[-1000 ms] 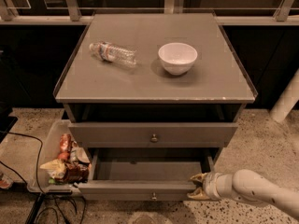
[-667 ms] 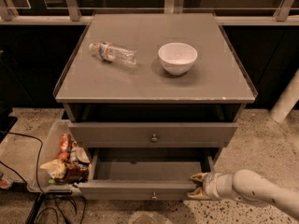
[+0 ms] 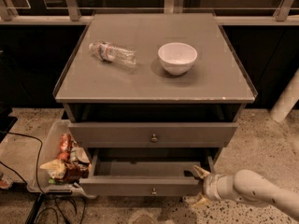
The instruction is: Open middle drawer
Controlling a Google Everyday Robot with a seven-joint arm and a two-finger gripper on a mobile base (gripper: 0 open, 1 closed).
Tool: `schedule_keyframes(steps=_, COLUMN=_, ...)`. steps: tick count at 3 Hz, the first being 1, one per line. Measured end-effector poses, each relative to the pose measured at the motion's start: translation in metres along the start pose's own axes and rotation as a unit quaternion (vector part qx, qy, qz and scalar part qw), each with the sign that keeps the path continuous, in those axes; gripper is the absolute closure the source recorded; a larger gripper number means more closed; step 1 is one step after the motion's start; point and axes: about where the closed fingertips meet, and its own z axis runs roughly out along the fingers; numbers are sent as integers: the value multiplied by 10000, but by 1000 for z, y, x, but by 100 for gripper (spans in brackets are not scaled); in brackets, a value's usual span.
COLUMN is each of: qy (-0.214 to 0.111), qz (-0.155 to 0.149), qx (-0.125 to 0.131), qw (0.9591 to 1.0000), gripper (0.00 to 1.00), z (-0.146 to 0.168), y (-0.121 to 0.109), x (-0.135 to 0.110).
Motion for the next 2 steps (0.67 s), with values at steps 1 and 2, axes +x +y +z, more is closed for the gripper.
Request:
schedule_keyframes(steps=1, qy=-44, qz=-14, qx=-195, qw=9998, gripper=37, z=2, y=13, x=4)
schedule_keyframes(steps=2, qy=-44, qz=-14, qx=-195, qw=9998, gripper=59, z=-2, y=11, x=0)
